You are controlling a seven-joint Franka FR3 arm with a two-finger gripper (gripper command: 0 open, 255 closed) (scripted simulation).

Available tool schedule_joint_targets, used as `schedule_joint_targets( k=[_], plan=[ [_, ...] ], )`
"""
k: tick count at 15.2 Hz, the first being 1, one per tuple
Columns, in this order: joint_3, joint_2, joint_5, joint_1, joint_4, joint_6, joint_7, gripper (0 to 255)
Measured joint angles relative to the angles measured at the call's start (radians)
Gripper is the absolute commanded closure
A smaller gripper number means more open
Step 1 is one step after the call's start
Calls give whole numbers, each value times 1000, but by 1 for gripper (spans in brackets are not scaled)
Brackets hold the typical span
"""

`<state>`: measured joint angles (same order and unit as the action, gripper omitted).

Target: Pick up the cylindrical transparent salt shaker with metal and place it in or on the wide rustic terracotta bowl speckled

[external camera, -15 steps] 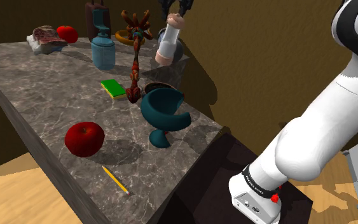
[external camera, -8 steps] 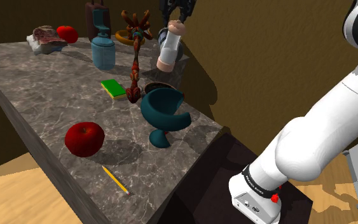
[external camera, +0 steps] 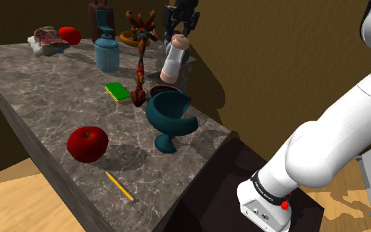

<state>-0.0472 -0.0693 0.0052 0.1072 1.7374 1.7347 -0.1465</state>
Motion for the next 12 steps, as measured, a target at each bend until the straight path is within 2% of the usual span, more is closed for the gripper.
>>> schedule_joint_targets(
  k=[12],
  plan=[
    [1, -3, 0, -1, 175, 172, 3, 255]
  ],
)
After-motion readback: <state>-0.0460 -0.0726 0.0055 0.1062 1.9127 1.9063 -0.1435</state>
